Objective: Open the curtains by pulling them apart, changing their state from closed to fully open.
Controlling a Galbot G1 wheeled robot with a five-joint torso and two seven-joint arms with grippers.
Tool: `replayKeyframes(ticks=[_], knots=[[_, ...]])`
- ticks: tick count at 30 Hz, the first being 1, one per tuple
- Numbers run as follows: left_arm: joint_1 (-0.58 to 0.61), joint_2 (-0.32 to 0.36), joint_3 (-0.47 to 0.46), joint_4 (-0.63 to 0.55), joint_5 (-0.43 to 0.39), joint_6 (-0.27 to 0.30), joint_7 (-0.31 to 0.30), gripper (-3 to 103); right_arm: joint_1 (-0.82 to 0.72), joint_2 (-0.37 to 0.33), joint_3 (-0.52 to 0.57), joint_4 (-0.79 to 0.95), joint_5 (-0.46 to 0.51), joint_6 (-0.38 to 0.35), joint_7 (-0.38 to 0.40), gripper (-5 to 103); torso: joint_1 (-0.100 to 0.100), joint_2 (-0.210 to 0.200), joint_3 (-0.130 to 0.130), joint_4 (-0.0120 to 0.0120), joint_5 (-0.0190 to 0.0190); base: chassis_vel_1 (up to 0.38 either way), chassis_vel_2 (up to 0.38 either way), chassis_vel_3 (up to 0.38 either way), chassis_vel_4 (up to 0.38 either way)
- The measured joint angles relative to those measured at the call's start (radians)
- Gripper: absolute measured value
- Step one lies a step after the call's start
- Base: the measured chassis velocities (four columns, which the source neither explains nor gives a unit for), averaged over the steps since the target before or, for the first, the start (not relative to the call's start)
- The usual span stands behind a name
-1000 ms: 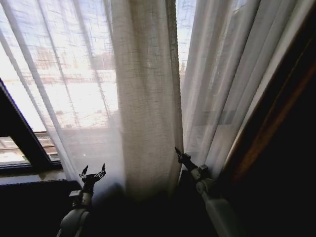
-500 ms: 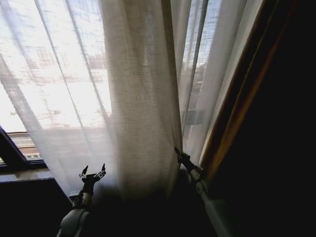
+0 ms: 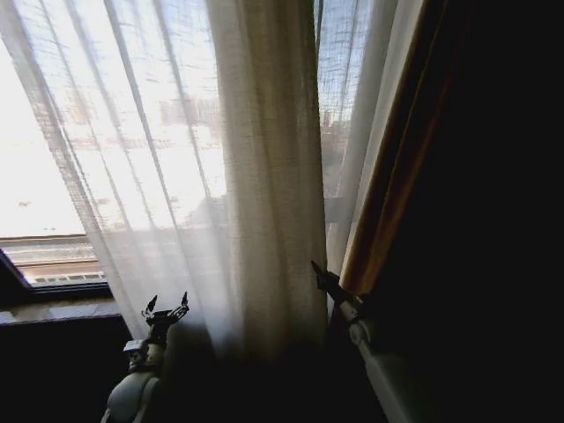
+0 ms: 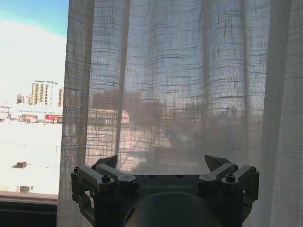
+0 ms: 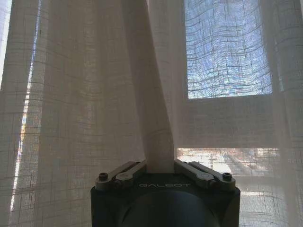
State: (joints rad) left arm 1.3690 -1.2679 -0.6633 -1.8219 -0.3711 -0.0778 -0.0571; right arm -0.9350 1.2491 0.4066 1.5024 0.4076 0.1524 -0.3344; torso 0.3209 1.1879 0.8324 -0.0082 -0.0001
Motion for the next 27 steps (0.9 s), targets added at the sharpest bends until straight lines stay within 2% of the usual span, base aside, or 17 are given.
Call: replayKeyframes(ticks=[6,13,18,19,22,27], knots=[[0.0,0.0,0.001,0.0,0.0,0.0,0.0,100,0.081,-0.01,-0.03,-0.081,-0.048,0.0,0.033,0,0.0,0.0,0.0,-0.0011,0.0005,0.006,0.01,-0.003,-0.004],[0.0,0.0,0.001,0.0,0.0,0.0,0.0,100,0.206,-0.007,-0.071,-0.206,-0.068,0.01,0.091,0,0.0,0.0,0.0,-0.0002,-0.0002,0.0,0.0,0.0,0.0],[0.0,0.0,0.001,0.0,0.0,0.0,0.0,100,0.3,0.004,-0.051,-0.301,-0.096,0.012,0.264,0,0.0,0.0,0.0,-0.0004,0.0,0.0,0.0,0.0,0.0],[0.0,0.0,0.001,0.0,0.0,0.0,0.0,100,0.3,0.004,-0.051,-0.301,-0.096,0.012,0.264,0,0.0,0.0,0.0,-0.0004,0.0,0.0,0.0,0.0,0.0],[0.0,0.0,0.001,0.0,0.0,0.0,0.0,100,0.32,-0.012,-0.002,-0.33,-0.124,0.012,0.329,0,0.0,0.0,0.0,-0.0008,0.0002,0.0,0.0,0.0,0.0],[0.0,0.0,0.001,0.0,0.0,0.0,0.0,100,0.321,-0.049,0.07,-0.342,-0.158,0.003,0.369,0,0.0,0.0,0.0,-0.0005,0.0001,0.0,0.0,0.0,0.0]])
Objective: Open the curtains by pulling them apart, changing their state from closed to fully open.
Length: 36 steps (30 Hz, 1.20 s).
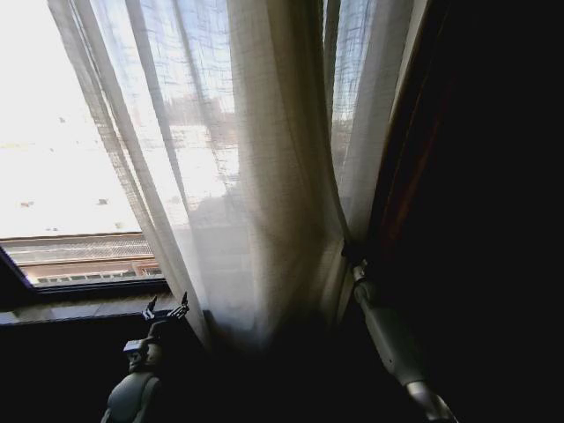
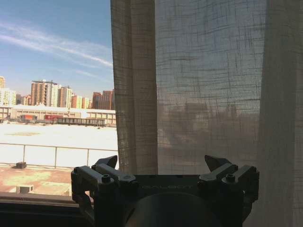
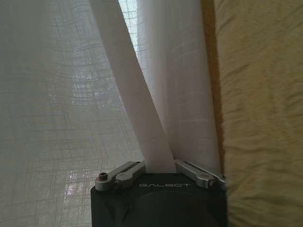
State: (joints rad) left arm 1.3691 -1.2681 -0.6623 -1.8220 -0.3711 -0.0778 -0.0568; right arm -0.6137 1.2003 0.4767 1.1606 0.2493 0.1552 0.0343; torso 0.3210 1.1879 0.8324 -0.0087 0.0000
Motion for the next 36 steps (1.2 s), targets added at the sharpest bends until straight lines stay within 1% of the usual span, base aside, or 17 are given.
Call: replayKeyframes(ticks=[5,9,14,17,18,20,21,24,33,36], knots=[[0.0,0.0,0.0,0.0,0.0,0.0,0.0,100,-0.018,-0.038,0.066,-0.002,-0.043,-0.01,0.023,0,0.0,0.0,0.0,-0.0002,0.0001,0.0,0.0,0.0,0.0],[0.0,0.0,0.0,0.0,0.0,0.0,0.0,100,-0.031,-0.052,0.097,-0.001,-0.051,-0.019,0.046,0,0.0,0.0,0.0,-0.0003,0.0002,0.0,0.0,0.0,0.0],[0.0,0.0,0.0,0.0,0.0,0.0,0.0,100,-0.055,-0.055,0.105,0.024,-0.054,-0.023,0.058,0,0.0,0.0,0.0,-0.0002,0.0,0.0,0.0,0.0,0.0],[0.0,0.0,0.0,0.0,0.0,0.0,0.0,100,-0.071,-0.048,0.092,0.053,-0.042,-0.03,0.058,0,0.0,0.0,0.0,-0.0003,0.0001,0.0,0.0,0.0,0.0],[0.0,0.0,0.0,0.0,0.0,0.0,0.0,100,-0.08,-0.045,0.082,0.07,-0.028,-0.033,0.058,0,0.0,0.0,0.0,-0.0002,0.0,0.0,0.0,0.0,0.0],[0.0,0.0,0.0,0.0,0.0,0.0,0.0,100,-0.111,-0.035,0.049,0.125,0.03,-0.046,0.054,0,0.0,0.0,0.0,0.0,-0.0001,0.0,0.0,0.0,0.0],[0.0,0.0,0.0,0.0,0.0,0.0,0.0,100,-0.111,-0.035,0.049,0.125,0.03,-0.046,0.054,0,0.0,0.0,0.0,0.0,-0.0001,0.0,0.0,0.0,0.0],[0.0,0.0,0.0,0.0,0.0,0.0,0.0,100,-0.15,-0.021,0.008,0.193,0.079,-0.054,0.037,0,0.0,0.0,0.0,0.0001,-0.0002,0.0,0.0,0.0,0.0],[0.0,0.0,0.0,0.0,0.0,0.0,0.0,100,-0.22,-0.01,-0.039,0.259,0.064,-0.022,-0.008,0,0.0,0.0,0.0,-0.0001,-0.0002,0.0,0.0,0.0,0.0],[0.0,0.0,0.0,0.0,0.0,0.0,0.0,100,-0.258,-0.013,-0.056,0.282,0.073,-0.009,-0.063,0,0.0,0.0,0.0,-0.0001,-0.0001,0.0,0.0,0.0,0.0]])
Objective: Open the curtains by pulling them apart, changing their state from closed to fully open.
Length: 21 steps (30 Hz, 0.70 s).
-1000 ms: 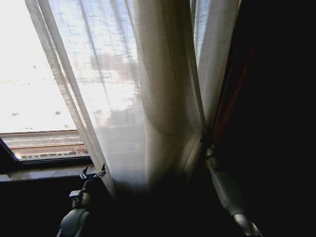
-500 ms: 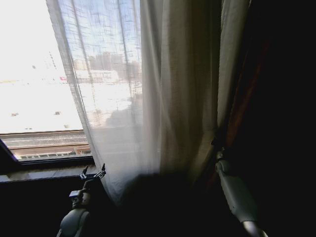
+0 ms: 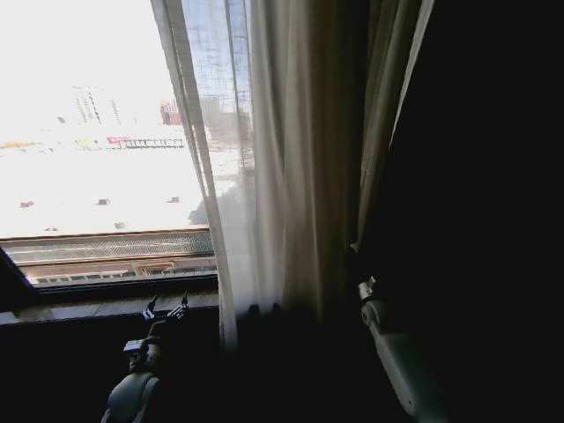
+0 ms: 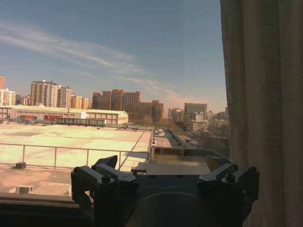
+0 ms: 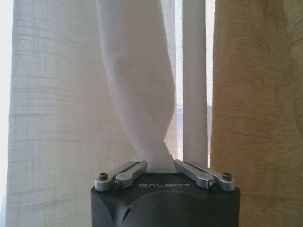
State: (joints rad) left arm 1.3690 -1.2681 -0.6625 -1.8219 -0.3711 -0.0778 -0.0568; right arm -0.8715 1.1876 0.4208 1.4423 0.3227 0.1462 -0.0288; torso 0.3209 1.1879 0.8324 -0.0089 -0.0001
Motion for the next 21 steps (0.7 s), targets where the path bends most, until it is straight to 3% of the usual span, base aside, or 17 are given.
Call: replayKeyframes(ticks=[3,4,5,7,8,10,14,17,18,21], knots=[[0.0,0.0,0.0,0.0,0.0,0.0,0.0,100,-0.018,-0.008,-0.007,0.018,0.022,-0.005,-0.061,0,0.0,0.0,0.0,0.0001,0.0001,0.0,0.0,0.0,0.0],[0.0,0.0,0.0,0.0,0.0,0.0,0.0,100,-0.038,-0.02,-0.008,0.041,0.051,-0.03,-0.153,-2,0.0,0.0,0.0,0.0,0.0,0.0,0.0,0.0,0.0],[0.0,0.0,0.0,0.0,0.0,0.0,0.0,100,-0.038,-0.02,-0.008,0.041,0.051,-0.03,-0.153,-2,0.0,0.0,0.0,0.0,0.0,0.0,0.0,0.0,0.0],[0.0,0.0,0.0,0.0,0.0,0.0,0.0,100,-0.055,-0.027,-0.011,0.062,0.071,-0.037,-0.222,8,0.0,0.0,0.0,-0.0001,-0.0001,0.0,0.0,0.0,0.0],[0.0,0.0,0.0,0.0,0.0,0.0,0.0,100,-0.06,-0.027,-0.013,0.068,0.074,-0.037,-0.228,13,0.0,0.0,0.0,0.0,0.0,0.0,0.0,0.0,0.0],[0.0,0.0,0.0,0.0,0.0,0.0,0.0,100,-0.065,-0.027,-0.015,0.076,0.076,-0.038,-0.228,13,0.0,0.0,0.0,0.0,0.0002,0.0,0.0,0.0,0.0],[0.0,0.0,0.0,0.0,0.0,0.0,0.0,100,-0.096,-0.03,-0.021,0.12,0.083,-0.054,-0.187,35,0.0,0.0,0.0,0.0001,0.0,0.0,0.0,0.0,0.0],[0.0,0.0,0.0,0.0,0.0,0.0,0.0,100,-0.114,-0.032,-0.021,0.142,0.104,-0.058,-0.177,40,0.0,0.0,0.0,0.0001,0.0,0.0,0.0,0.0,0.0],[0.0,0.0,0.0,0.0,0.0,0.0,0.0,100,-0.136,-0.032,-0.016,0.169,0.118,-0.059,-0.168,51,0.0,0.0,0.0,0.0001,0.0002,0.0,0.0,0.0,0.0],[0.0,0.0,0.0,0.0,0.0,0.0,0.0,100,-0.152,-0.032,-0.009,0.19,0.128,-0.06,-0.168,56,0.0,0.0,0.0,0.0,0.0,0.0,0.0,0.0,0.0]])
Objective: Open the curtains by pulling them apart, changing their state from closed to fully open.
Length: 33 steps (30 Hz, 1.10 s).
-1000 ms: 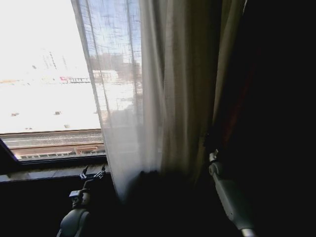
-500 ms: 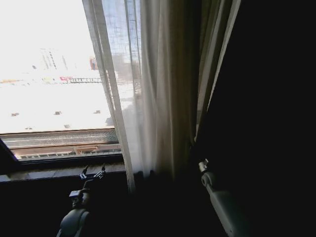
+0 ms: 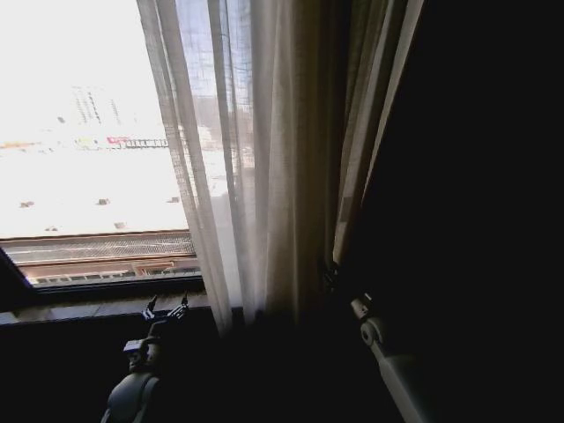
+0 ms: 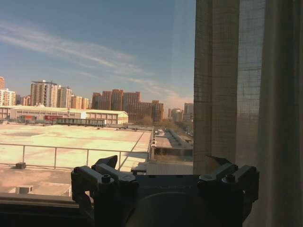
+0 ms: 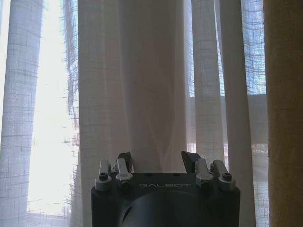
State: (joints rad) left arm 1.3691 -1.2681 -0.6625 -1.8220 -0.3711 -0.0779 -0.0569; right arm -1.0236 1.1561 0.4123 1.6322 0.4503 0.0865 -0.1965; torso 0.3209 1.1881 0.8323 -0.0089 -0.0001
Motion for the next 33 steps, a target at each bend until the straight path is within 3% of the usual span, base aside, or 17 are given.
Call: replayKeyframes(ticks=[2,3,7,8,14,23,33], knots=[[0.0,0.0,0.0,0.0,0.0,0.0,0.0,100,-0.025,0.002,0.008,0.029,0.009,0.001,-0.002,61,0.0,0.0,0.0,0.0,0.0,0.0,0.0,0.0,0.0],[0.0,0.0,0.0,0.0,0.0,0.0,0.0,100,-0.049,0.007,0.025,0.053,-0.005,0.001,-0.03,73,0.0,0.0,0.0,0.0001,0.0,0.0,0.0,0.0,0.0],[0.0,0.0,0.0,0.0,0.0,0.0,0.0,100,-0.078,0.012,0.046,0.074,-0.02,0.001,-0.054,73,0.0,0.0,0.0,0.0,0.0,0.0,0.0,0.0,0.0],[0.0,0.0,0.0,0.0,0.0,0.0,0.0,100,-0.097,0.012,0.059,0.087,-0.022,0.006,-0.067,89,0.0,0.0,0.0,0.0,0.0,0.0,0.0,0.0,0.0],[0.0,0.0,0.0,0.0,0.0,0.0,0.0,100,-0.175,0.004,0.094,0.149,-0.019,0.012,-0.074,100,0.0,0.0,0.0,-0.0002,0.0,0.007,0.002,-0.009,-0.002],[0.0,0.0,0.0,0.0,0.0,0.0,0.0,100,-0.201,0.011,0.102,0.172,-0.035,0.018,-0.078,100,0.0,0.0,0.0,0.0001,0.0002,0.137,0.059,-0.121,-0.05],[0.0,0.0,0.0,0.0,0.0,0.0,0.0,100,-0.196,0.024,0.09,0.174,-0.044,0.02,-0.079,100,0.0,0.0,0.0,0.0003,-0.0001,0.28,0.229,-0.281,-0.218]])
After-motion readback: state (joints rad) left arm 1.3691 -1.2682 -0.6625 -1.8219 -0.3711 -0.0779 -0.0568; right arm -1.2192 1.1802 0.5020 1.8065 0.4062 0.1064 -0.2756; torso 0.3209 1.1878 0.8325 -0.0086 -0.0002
